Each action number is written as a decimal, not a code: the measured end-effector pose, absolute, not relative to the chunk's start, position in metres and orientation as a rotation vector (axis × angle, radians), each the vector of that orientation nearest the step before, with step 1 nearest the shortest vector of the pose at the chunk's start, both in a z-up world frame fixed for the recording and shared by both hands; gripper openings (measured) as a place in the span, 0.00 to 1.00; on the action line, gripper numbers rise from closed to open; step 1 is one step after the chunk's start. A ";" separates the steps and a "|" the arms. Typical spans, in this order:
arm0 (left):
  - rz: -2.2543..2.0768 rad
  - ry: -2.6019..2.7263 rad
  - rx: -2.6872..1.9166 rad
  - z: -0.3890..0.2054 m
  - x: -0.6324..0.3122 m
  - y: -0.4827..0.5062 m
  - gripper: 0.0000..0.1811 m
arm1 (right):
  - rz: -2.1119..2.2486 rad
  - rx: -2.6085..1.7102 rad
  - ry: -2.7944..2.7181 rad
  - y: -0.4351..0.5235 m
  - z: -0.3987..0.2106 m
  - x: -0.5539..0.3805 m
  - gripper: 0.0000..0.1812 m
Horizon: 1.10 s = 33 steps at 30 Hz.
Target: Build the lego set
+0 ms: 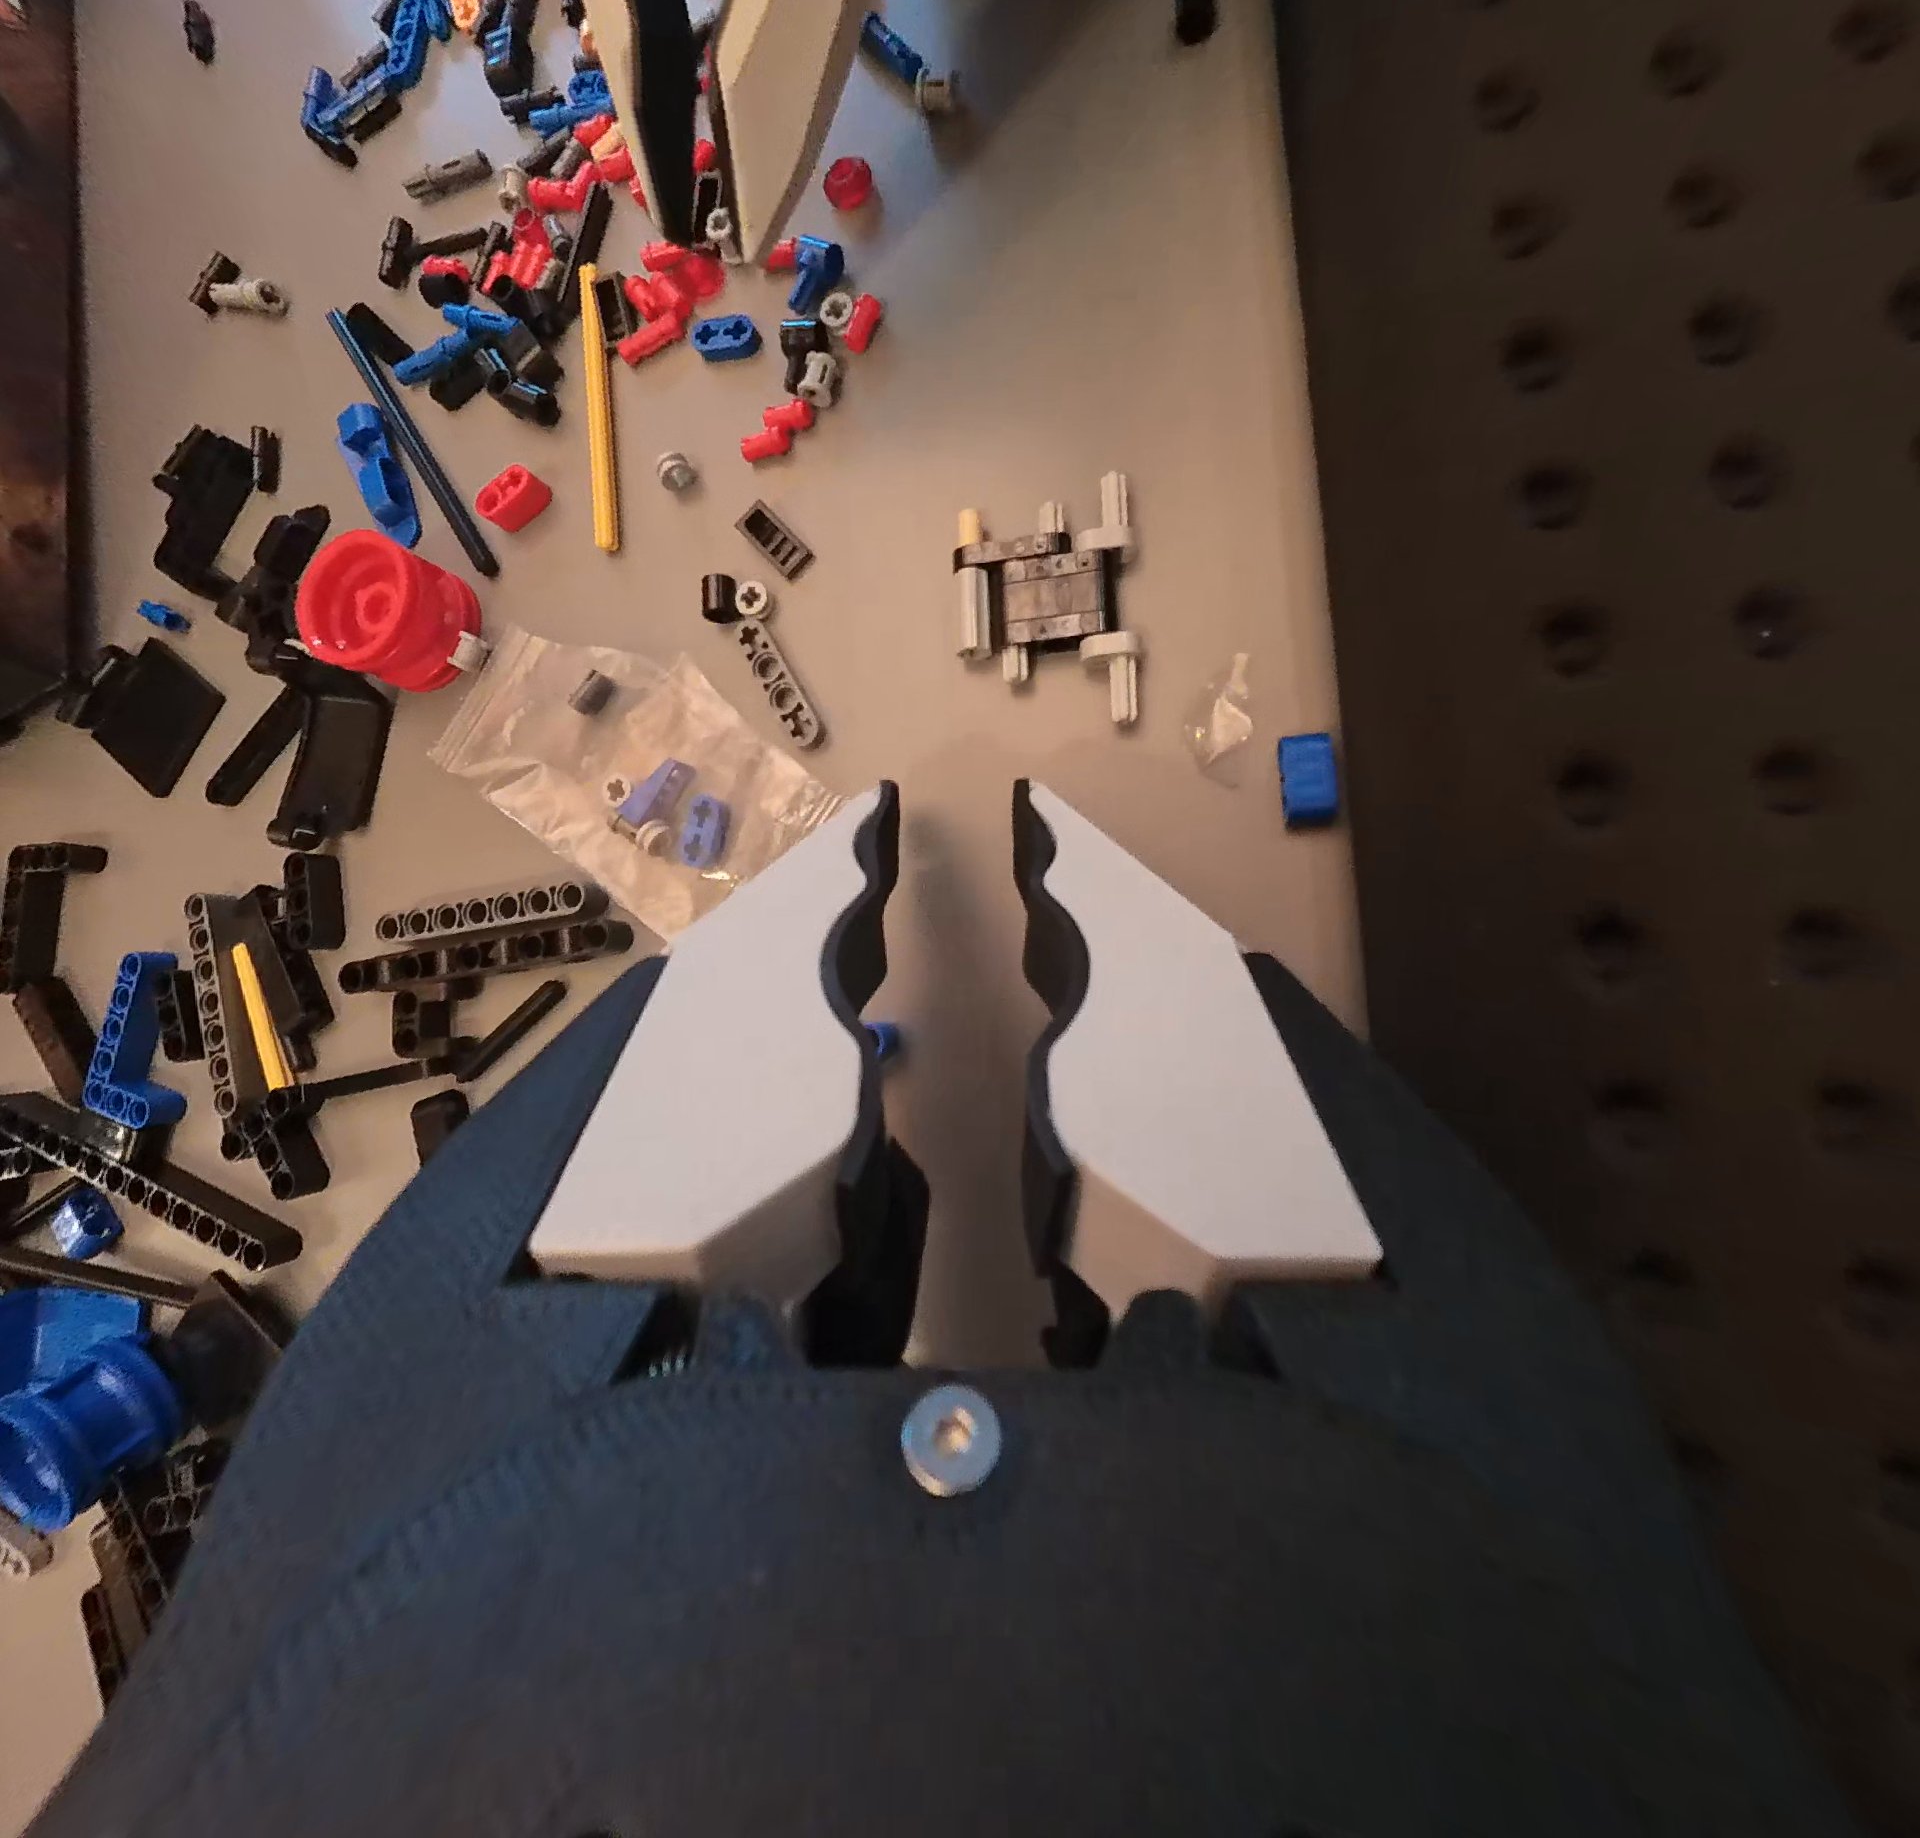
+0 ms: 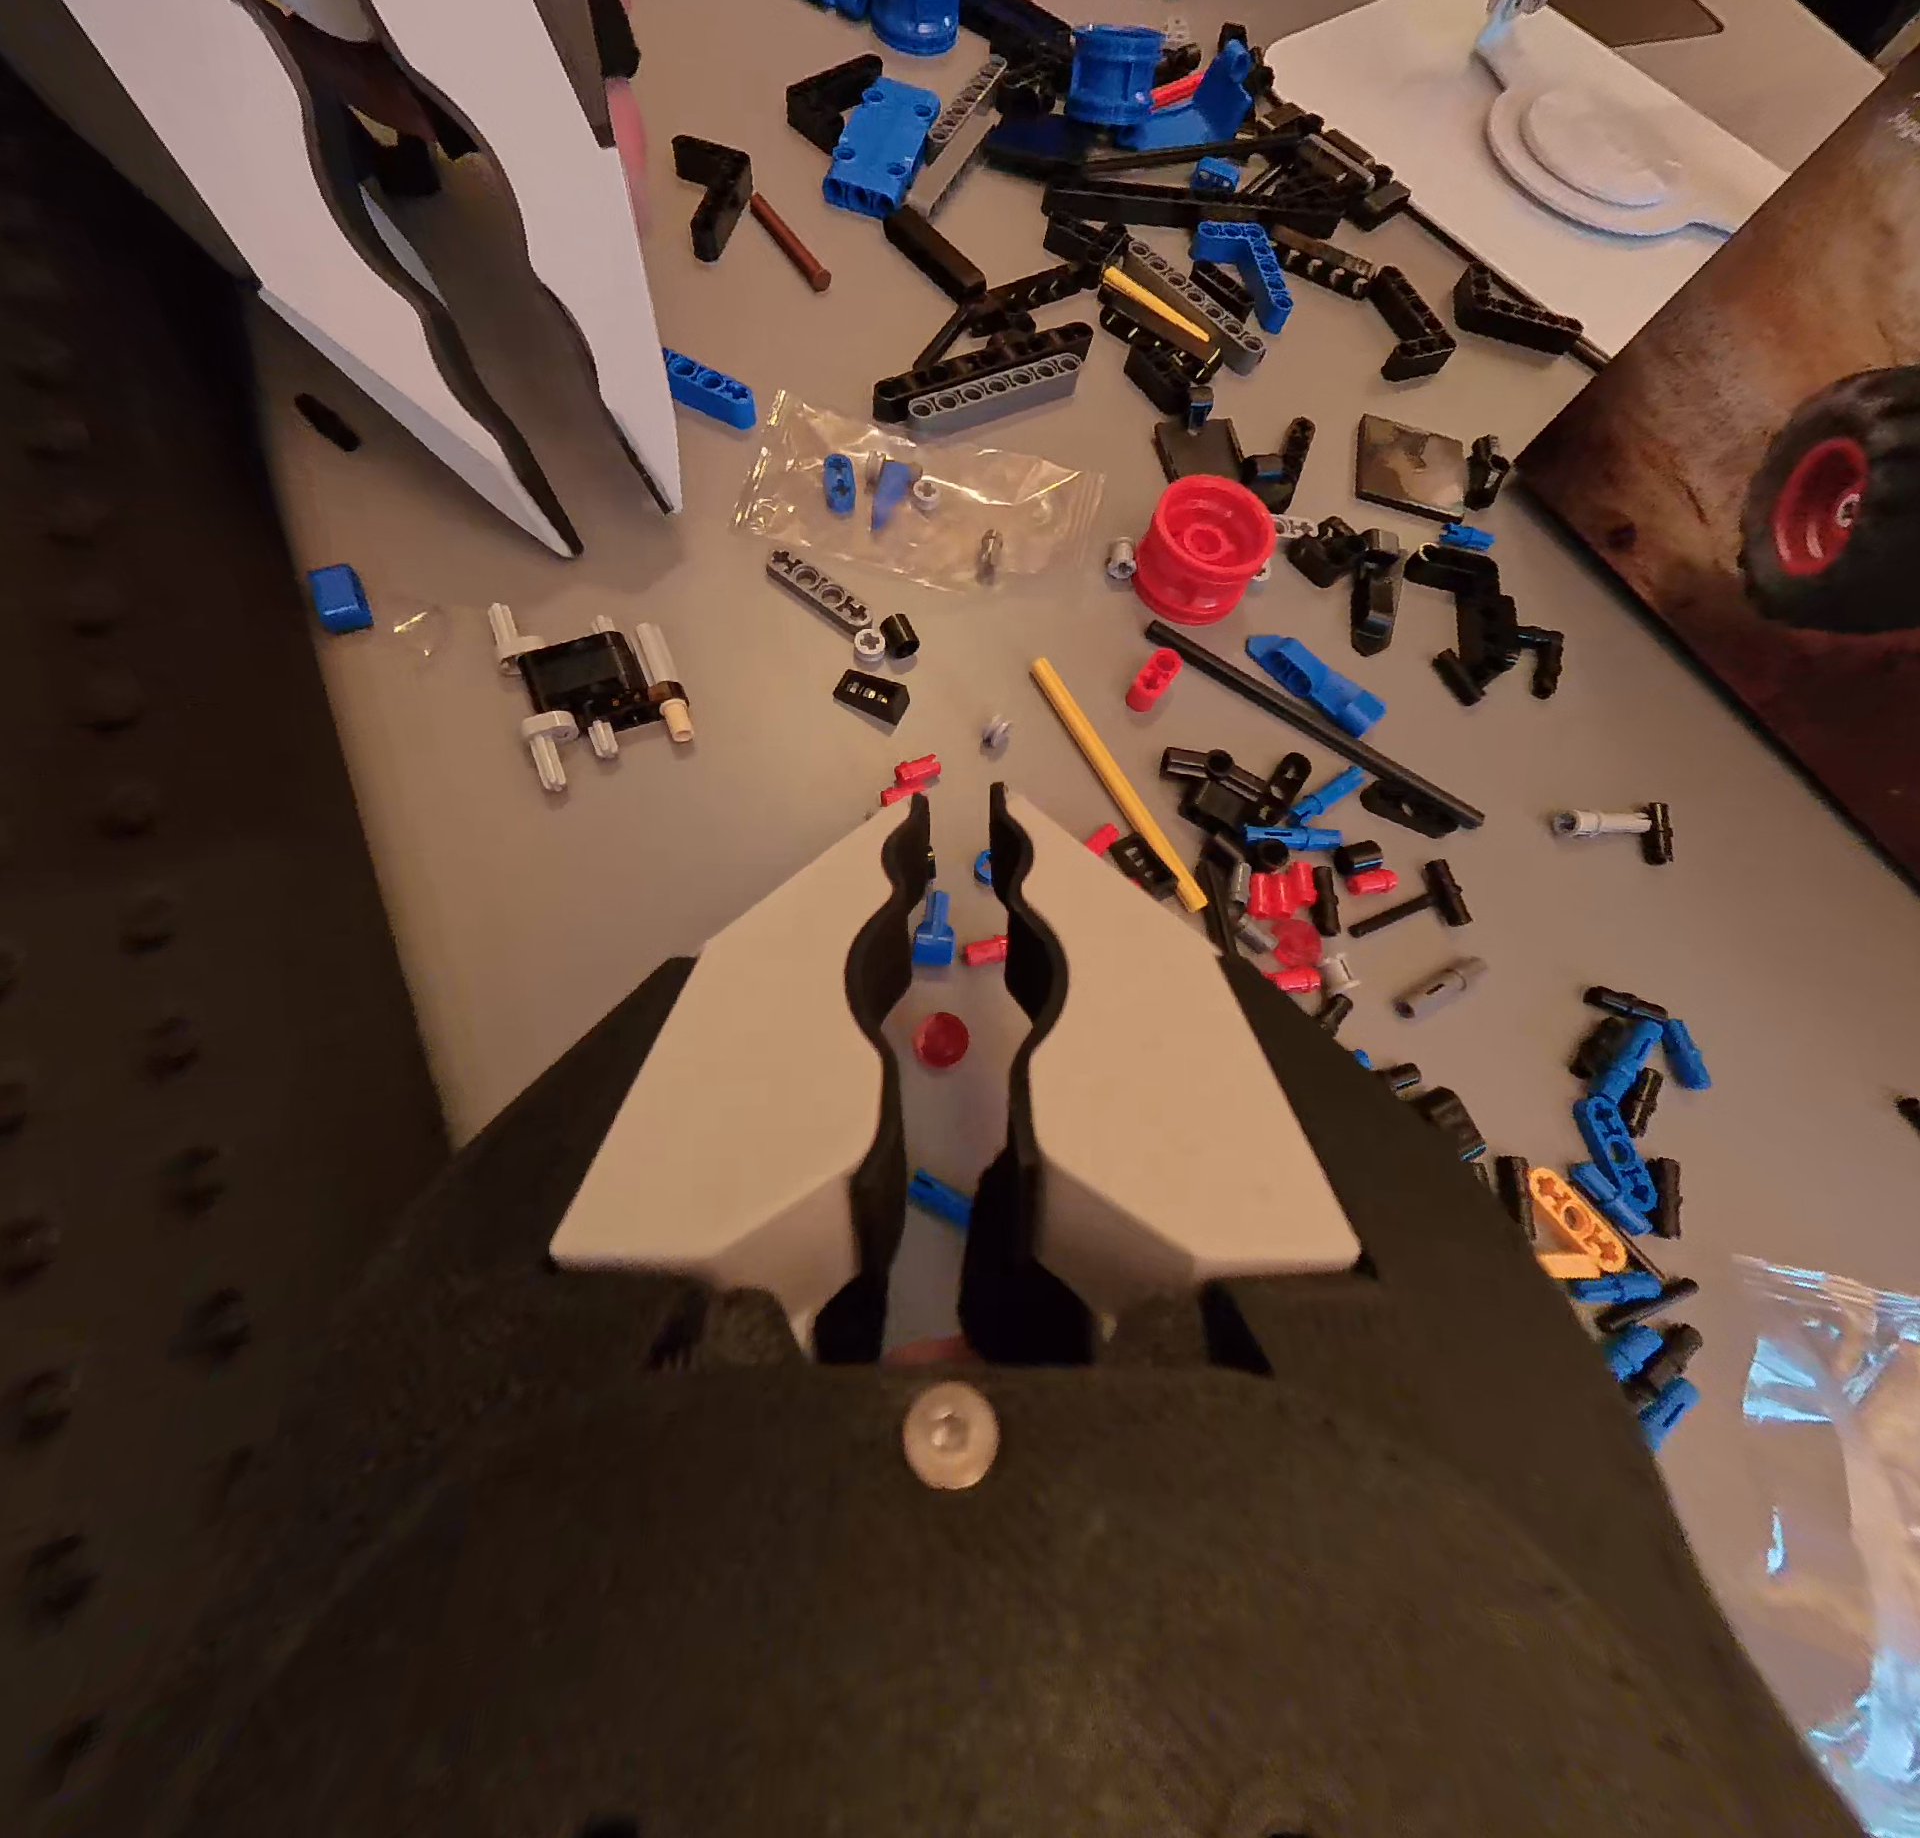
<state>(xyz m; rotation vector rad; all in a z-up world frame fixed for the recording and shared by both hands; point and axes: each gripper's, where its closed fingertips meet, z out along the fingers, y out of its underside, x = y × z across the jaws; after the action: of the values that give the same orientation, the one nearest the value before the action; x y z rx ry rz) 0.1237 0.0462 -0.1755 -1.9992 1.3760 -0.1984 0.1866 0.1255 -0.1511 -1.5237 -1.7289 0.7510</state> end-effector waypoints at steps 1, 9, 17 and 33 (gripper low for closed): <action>-0.200 1.374 -1.999 -0.175 0.124 0.046 0.11 | 0.751 -1.525 -1.732 0.125 -0.152 0.187 0.06; -0.204 1.375 -2.002 -0.176 0.124 0.046 0.10 | 0.737 -1.520 -1.742 0.126 -0.155 0.186 0.06; -0.191 1.349 -1.984 -0.171 0.123 0.050 0.10 | 0.673 -1.524 -1.525 0.160 -0.128 0.194 0.04; -0.127 1.291 -1.974 -0.167 0.117 0.061 0.09 | 0.465 -1.645 -1.213 0.217 -0.115 0.223 0.03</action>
<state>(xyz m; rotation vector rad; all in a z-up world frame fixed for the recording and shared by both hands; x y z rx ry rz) 0.1175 0.0611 -0.1666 -1.9736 1.2907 -0.1269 0.2228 0.2172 -0.1147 -1.6452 -1.2129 0.4646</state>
